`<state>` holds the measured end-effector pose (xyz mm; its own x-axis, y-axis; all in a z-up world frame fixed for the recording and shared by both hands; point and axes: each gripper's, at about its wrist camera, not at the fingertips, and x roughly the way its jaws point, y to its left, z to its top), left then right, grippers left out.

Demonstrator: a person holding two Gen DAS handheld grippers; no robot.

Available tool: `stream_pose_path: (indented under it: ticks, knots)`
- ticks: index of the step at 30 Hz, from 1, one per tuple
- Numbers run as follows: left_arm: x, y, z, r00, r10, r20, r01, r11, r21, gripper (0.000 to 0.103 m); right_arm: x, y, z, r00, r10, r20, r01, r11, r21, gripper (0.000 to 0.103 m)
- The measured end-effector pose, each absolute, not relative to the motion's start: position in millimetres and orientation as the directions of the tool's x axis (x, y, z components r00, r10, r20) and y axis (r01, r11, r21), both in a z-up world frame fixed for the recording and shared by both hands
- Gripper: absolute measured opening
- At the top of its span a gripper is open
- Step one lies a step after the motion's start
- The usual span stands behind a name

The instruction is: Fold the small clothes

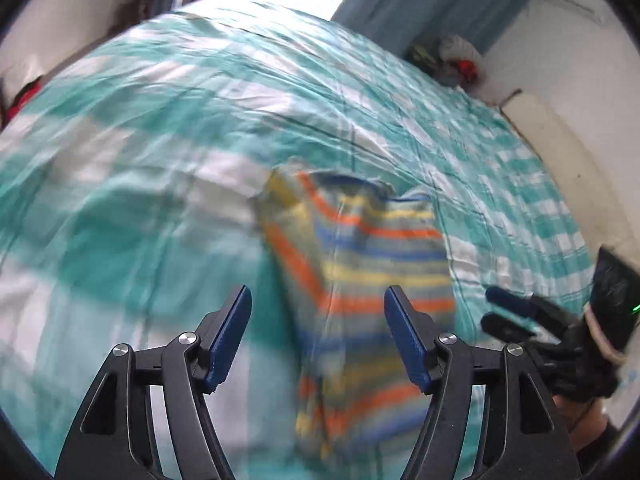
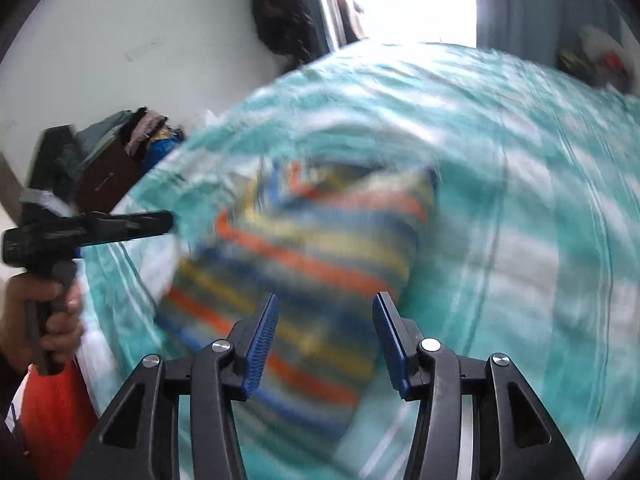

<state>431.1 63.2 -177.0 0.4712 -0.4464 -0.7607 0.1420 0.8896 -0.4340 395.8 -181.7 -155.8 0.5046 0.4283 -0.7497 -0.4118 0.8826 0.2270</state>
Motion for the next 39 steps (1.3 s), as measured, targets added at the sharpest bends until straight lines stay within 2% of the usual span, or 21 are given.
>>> stream_pose_path:
  ticks: [1,2,3,5,6,7,8,9,11,14,17,18,19,20,21,23,25,26,28,32,39]
  knots:
    - [453.3,54.3,-188.9,0.429,-0.457,-0.779,0.149,0.887,-0.438,0.071,409.6,-179.2,-155.2,0.491,0.454,-0.743,-0.416,0.872,0.258,0.049]
    - [463.3,51.9,-199.3,0.408,-0.459,-0.789,0.145,0.886,-0.441,0.064,433.2,-178.3,-160.8,0.459,0.488,-0.742,-0.411,0.857,0.31,0.049]
    - [476.9,46.2,-210.6,0.386,-0.471,-0.793,0.149,0.88,-0.45,0.042,448.4,-176.9,-166.0,0.452,0.491,-0.745,-0.391,0.859,0.329,0.046]
    - [489.3,40.3,-223.7,0.362,-0.497,-0.789,0.178,0.868,-0.465,0.015,482.4,-175.6,-189.8,0.402,0.5,-0.767,-0.344,0.859,0.38,0.046]
    - [493.4,41.7,-229.1,0.358,-0.496,-0.791,0.177,0.868,-0.464,0.015,506.5,-177.3,-216.6,0.32,0.507,-0.8,-0.29,0.857,0.427,0.044]
    - [497.4,46.4,-234.8,0.354,-0.499,-0.791,0.162,0.866,-0.473,0.015,515.5,-177.5,-235.4,0.287,0.49,-0.823,-0.24,0.869,0.433,0.031]
    - [498.8,53.0,-239.2,0.345,-0.515,-0.785,0.139,0.855,-0.499,0.017,520.0,-175.5,-240.5,0.292,0.477,-0.829,-0.223,0.877,0.426,0.023]
    - [496.8,59.8,-239.5,0.341,-0.534,-0.774,0.12,0.841,-0.527,0.023,521.0,-175.8,-240.3,0.32,0.461,-0.828,-0.229,0.885,0.404,0.017]
    - [483.3,72.6,-228.3,0.364,-0.531,-0.765,0.101,0.839,-0.535,0.032,510.9,-174.7,-221.6,0.376,0.434,-0.819,-0.251,0.898,0.36,0.017]
    - [445.6,86.5,-204.1,0.425,-0.495,-0.757,0.1,0.858,-0.504,0.065,468.0,-177.5,-185.4,0.457,0.415,-0.787,-0.3,0.904,0.304,0.021]
    - [397.7,88.6,-192.3,0.462,-0.489,-0.739,0.105,0.858,-0.502,0.083,406.7,-170.5,-172.0,0.478,0.39,-0.787,-0.324,0.911,0.255,0.031]
    - [382.2,83.9,-195.5,0.457,-0.48,-0.749,0.102,0.865,-0.492,0.087,389.3,-166.0,-177.7,0.471,0.389,-0.792,-0.323,0.911,0.256,0.041]
    - [375.1,77.6,-200.4,0.444,-0.463,-0.767,0.1,0.876,-0.472,0.087,374.6,-160.3,-187.6,0.448,0.383,-0.808,-0.319,0.913,0.256,0.052]
    - [366.2,68.9,-209.9,0.419,-0.43,-0.8,0.097,0.897,-0.431,0.086,365.0,-154.5,-207.0,0.402,0.372,-0.837,-0.314,0.914,0.256,0.055]
    - [360.9,61.8,-217.8,0.393,-0.393,-0.831,0.087,0.916,-0.392,0.079,355.6,-148.0,-226.9,0.353,0.336,-0.873,-0.3,0.925,0.235,0.056]
    - [339.7,57.4,-215.4,0.401,-0.322,-0.857,0.064,0.944,-0.325,0.076,341.8,-139.6,-227.4,0.4,0.263,-0.878,-0.283,0.947,0.154,0.055]
    - [314.2,60.9,-197.8,0.44,-0.342,-0.83,0.055,0.933,-0.356,0.083,330.4,-134.6,-207.2,0.411,0.232,-0.882,-0.271,0.954,0.125,0.057]
    - [302.9,61.5,-189.9,0.459,-0.342,-0.82,0.049,0.932,-0.36,0.092,322.1,-134.6,-194.2,0.424,0.228,-0.877,-0.251,0.959,0.128,0.06]
    - [279.4,60.8,-173.8,0.509,-0.322,-0.798,0.05,0.937,-0.346,0.096,302.5,-135.6,-172.7,0.474,0.179,-0.862,-0.205,0.975,0.09,0.086]
    - [251.2,58.3,-157.4,0.544,-0.284,-0.79,0.051,0.951,-0.306,0.096,274.9,-130.3,-150.4,0.517,0.083,-0.852,-0.162,0.987,-0.001,0.088]
    - [237.6,54.8,-151.6,0.564,-0.235,-0.792,0.048,0.966,-0.253,0.096,244.1,-136.1,-126.4,0.553,0.016,-0.833,-0.134,0.988,-0.07,0.088]
